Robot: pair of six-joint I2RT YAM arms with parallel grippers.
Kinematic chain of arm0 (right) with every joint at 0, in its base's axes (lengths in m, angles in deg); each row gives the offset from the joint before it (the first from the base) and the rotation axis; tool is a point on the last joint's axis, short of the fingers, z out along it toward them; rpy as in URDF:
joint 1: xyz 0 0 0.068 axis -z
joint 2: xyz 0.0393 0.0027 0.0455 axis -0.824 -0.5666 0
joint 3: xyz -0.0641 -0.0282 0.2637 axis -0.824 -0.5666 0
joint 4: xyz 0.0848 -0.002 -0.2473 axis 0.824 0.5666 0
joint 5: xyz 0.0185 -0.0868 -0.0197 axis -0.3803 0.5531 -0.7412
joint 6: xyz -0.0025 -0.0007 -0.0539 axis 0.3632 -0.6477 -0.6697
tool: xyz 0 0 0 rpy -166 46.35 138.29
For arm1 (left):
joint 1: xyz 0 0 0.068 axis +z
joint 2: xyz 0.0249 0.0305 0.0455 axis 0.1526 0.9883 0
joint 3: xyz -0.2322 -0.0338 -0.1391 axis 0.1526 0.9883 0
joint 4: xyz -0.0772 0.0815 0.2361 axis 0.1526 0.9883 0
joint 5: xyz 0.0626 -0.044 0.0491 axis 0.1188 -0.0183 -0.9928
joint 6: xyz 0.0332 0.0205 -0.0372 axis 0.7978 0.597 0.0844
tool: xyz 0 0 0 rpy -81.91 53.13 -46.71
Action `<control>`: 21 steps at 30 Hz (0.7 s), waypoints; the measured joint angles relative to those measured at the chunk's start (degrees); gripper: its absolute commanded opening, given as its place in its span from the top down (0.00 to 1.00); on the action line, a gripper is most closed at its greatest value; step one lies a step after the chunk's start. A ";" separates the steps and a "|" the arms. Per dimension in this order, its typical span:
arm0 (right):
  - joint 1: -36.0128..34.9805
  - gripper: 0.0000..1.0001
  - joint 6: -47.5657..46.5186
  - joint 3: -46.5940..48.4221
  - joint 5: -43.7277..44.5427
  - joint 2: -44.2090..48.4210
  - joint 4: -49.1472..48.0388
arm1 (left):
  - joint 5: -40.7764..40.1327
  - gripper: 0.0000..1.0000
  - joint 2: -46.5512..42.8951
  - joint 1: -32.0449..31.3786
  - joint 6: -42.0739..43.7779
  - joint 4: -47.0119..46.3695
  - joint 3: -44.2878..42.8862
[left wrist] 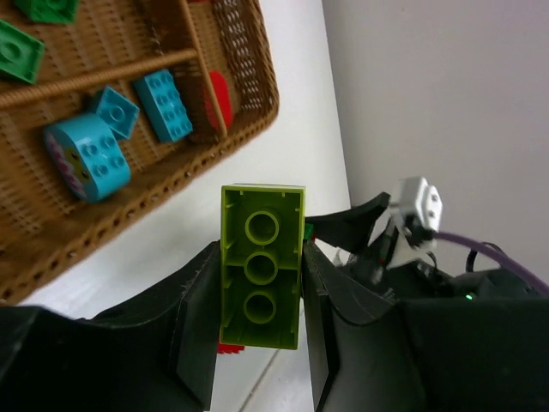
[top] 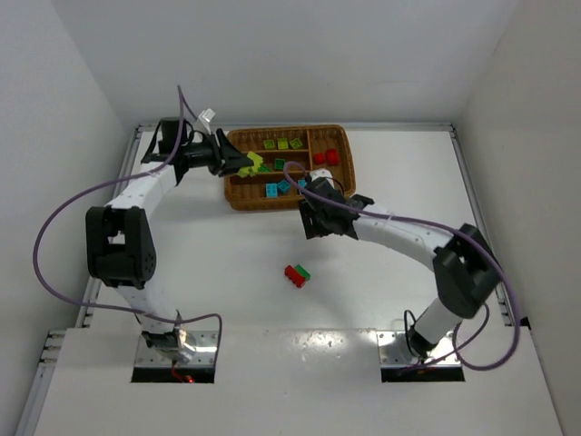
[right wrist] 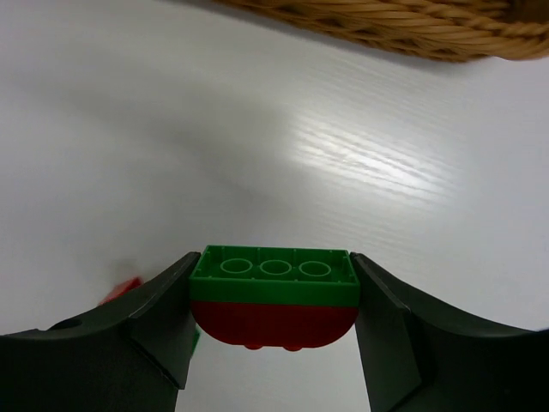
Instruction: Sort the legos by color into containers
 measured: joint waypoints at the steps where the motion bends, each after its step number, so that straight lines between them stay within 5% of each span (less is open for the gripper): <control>1: 0.98 0.60 0.94 1.36 0.79 -1.99 0.96 | -0.44 1.00 0.81 0.13 -0.09 -0.24 -1.07; 7: 4.83 0.55 4.02 3.98 0.15 -12.59 2.03 | -2.93 1.00 2.73 0.72 -0.57 0.20 -1.75; 14: 6.05 0.07 3.82 2.27 -2.47 -14.03 0.11 | -2.80 1.00 2.86 1.16 -0.24 1.18 -1.22; 21: 6.12 0.11 1.49 2.51 -4.52 -10.86 1.31 | 0.81 1.00 2.86 1.18 1.53 1.79 -0.96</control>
